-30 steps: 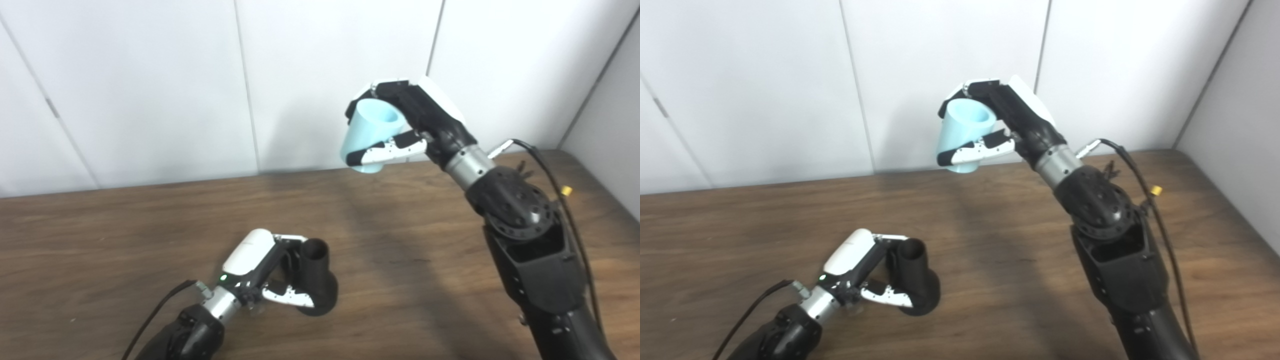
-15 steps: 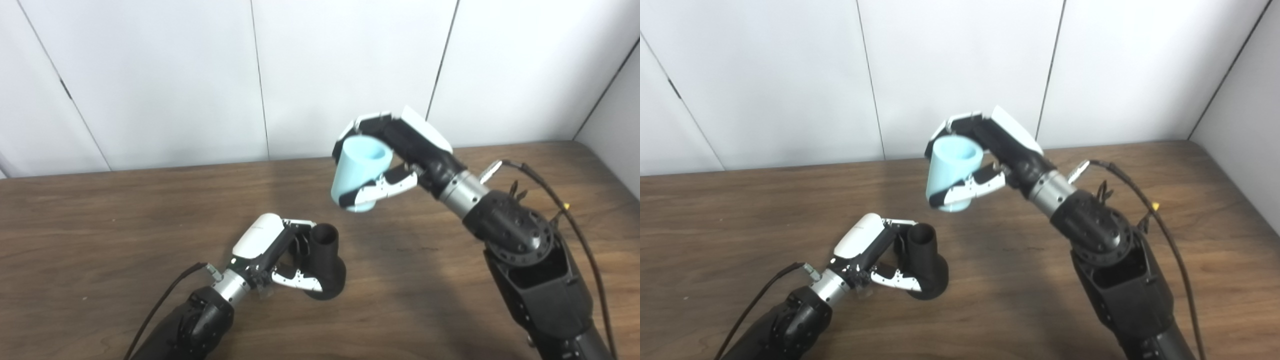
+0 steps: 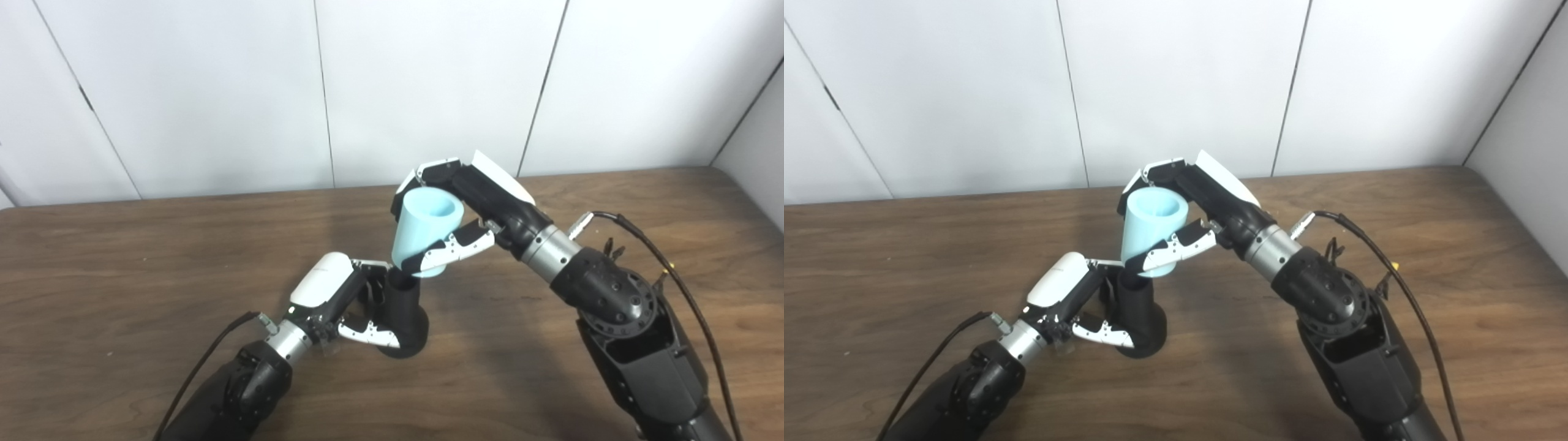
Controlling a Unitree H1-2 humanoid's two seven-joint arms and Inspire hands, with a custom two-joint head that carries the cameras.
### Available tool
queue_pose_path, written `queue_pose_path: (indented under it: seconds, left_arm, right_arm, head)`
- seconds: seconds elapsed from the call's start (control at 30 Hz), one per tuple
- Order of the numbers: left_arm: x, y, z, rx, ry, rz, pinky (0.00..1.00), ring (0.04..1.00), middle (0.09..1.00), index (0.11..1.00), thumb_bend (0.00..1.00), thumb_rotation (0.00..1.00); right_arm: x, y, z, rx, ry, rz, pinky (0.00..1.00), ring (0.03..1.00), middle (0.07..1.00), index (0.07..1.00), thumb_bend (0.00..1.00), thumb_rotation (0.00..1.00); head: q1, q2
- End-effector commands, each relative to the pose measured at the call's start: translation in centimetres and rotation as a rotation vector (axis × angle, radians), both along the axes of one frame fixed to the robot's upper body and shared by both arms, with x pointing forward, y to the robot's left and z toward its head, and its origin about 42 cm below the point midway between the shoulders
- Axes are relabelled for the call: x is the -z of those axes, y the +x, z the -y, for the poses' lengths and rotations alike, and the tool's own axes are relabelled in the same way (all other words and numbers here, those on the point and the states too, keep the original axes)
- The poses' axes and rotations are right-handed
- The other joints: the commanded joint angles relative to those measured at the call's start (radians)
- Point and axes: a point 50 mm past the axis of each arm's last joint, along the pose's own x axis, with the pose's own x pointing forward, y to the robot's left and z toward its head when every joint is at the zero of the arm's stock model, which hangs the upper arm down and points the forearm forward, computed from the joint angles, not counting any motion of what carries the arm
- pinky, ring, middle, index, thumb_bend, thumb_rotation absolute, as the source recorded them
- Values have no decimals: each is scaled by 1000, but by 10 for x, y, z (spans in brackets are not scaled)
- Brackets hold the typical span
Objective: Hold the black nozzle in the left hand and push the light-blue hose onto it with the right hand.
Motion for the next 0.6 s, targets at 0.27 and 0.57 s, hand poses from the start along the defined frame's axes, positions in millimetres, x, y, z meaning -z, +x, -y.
queue_pose_path:
  seconds: [0.27,0.57]
  left_arm:
    - [77,-46,-11,-13,211,-243,385,442,471,492,505,0]
    - [74,-45,-10,-9,203,-242,387,441,478,488,505,0]
  right_arm:
    - [-11,10,-8,-29,40,124,321,430,478,497,520,0]
    - [1,12,-3,-22,26,118,334,424,478,502,520,0]
  head:
    - [4,5]
    - [7,11]
